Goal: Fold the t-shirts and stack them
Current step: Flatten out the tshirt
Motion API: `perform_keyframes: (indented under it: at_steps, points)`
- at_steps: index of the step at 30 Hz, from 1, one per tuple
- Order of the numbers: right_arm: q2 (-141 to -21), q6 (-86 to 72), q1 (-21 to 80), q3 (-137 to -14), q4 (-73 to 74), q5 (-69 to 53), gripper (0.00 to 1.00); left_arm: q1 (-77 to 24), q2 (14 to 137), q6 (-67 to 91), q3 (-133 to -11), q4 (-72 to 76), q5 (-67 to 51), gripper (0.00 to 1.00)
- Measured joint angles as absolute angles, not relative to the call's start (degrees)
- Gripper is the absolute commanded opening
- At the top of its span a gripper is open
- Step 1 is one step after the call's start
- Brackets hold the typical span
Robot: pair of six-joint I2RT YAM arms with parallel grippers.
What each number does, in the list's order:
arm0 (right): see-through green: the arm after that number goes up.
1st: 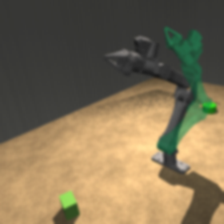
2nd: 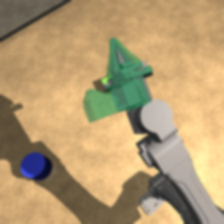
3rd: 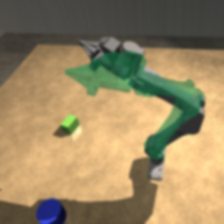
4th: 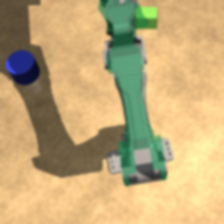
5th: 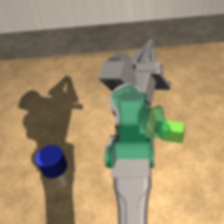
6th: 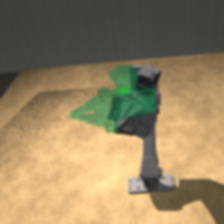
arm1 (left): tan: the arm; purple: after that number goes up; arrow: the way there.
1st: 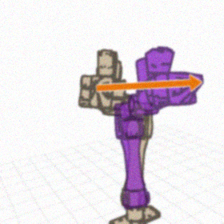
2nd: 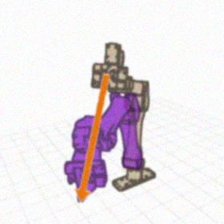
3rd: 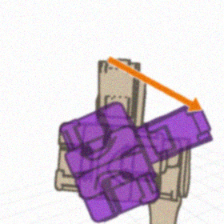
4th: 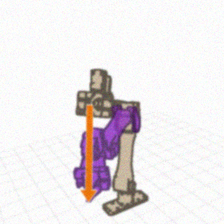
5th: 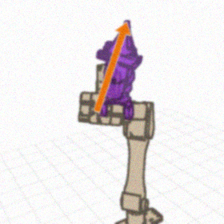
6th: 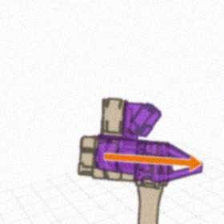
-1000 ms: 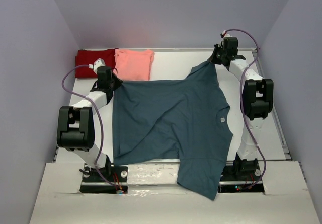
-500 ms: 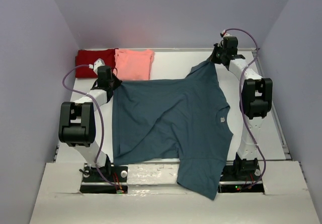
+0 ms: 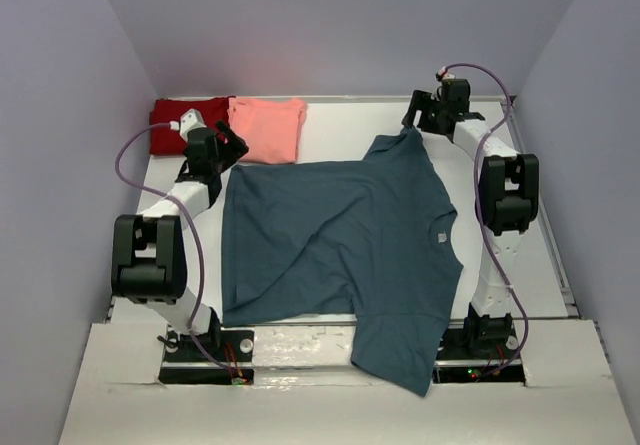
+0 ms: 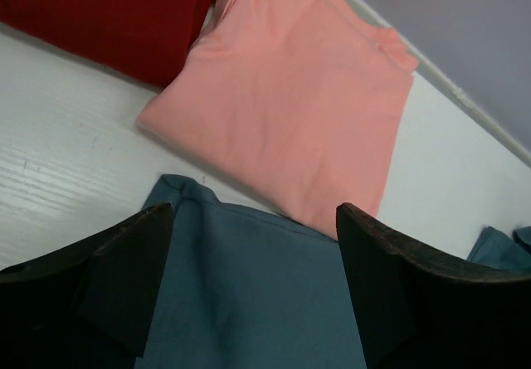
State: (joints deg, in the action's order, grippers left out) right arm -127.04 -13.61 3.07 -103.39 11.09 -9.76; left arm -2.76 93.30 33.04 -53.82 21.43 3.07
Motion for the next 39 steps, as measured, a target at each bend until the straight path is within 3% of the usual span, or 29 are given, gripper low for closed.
perform_keyframes:
  at_steps: [8, 15, 26, 39]
  points:
    - [-119.28, -15.18, 3.07, -96.23, 12.93, -11.62, 0.84, -2.79, 76.42, 33.78, -47.20, 25.69, 3.03, 0.91]
    - [-108.90, -17.78, 3.07, -82.87, 15.07, -14.17, 0.83, -2.90, 71.70, 34.79, -41.91, 24.03, 2.35, 0.90]
    - [-97.25, -21.17, 3.07, -66.87, 19.07, -16.16, 0.82, -2.94, 72.66, 34.41, -34.87, 17.78, 0.67, 0.90]
    - [-88.60, -24.56, 3.07, -52.66, 19.40, -15.62, 0.80, -2.94, 88.12, 32.93, -36.97, 18.13, -5.96, 0.87]
